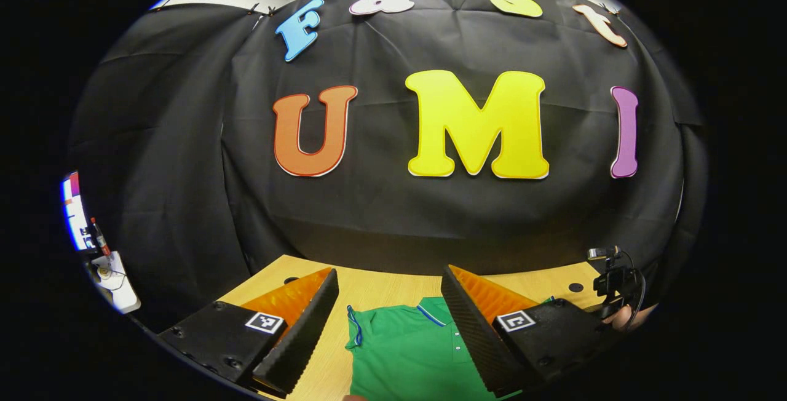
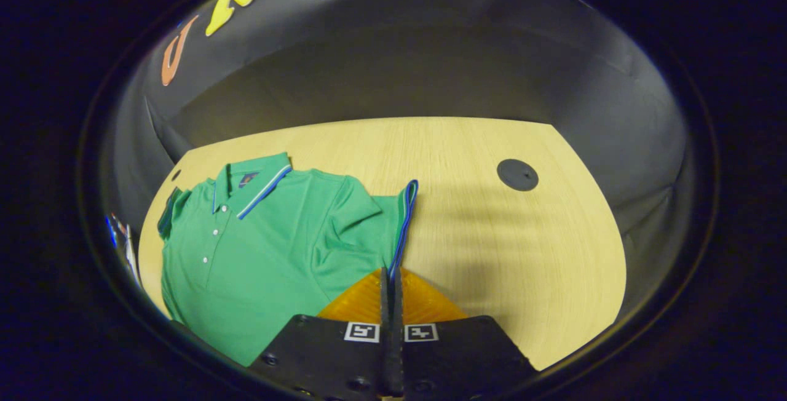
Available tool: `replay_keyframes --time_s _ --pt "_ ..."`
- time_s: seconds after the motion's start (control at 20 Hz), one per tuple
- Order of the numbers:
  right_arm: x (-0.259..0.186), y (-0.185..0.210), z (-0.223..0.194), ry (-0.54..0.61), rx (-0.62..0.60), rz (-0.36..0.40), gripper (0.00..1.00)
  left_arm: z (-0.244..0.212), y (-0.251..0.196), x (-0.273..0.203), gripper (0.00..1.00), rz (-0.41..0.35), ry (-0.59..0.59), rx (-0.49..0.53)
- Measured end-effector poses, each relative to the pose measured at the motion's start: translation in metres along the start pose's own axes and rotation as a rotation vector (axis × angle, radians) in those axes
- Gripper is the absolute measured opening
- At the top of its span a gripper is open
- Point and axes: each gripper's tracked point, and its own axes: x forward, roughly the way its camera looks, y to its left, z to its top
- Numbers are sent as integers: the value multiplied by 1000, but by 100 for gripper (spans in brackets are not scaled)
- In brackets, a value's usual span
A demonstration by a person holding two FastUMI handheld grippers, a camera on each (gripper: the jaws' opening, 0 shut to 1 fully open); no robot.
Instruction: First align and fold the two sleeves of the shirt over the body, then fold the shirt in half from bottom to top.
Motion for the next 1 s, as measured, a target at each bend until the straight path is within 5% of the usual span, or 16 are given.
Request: replay_keyframes --time_s 0.2,0.35,0.5,0.7,0.8,1.0 --pt "-20 16 17 -55 55 51 0 -3 7 -1 100 10 2 -11" --pt "-15 -20 4 5 -5 -102 0 -3 9 -3 100 7 5 -25" --pt "-8 -15 -15 64 0 -81 60 -2 12 -6 100 8 -1 -16" --pt "-5 -5 -18 122 -96 -70 60 -8 15 -4 100 14 7 -27" --pt "2 2 -21 132 -80 -65 22 -8 13 -3 100 15 7 -35" --pt "0 3 -15 126 -83 -65 0 -6 14 -6 100 12 1 -41"
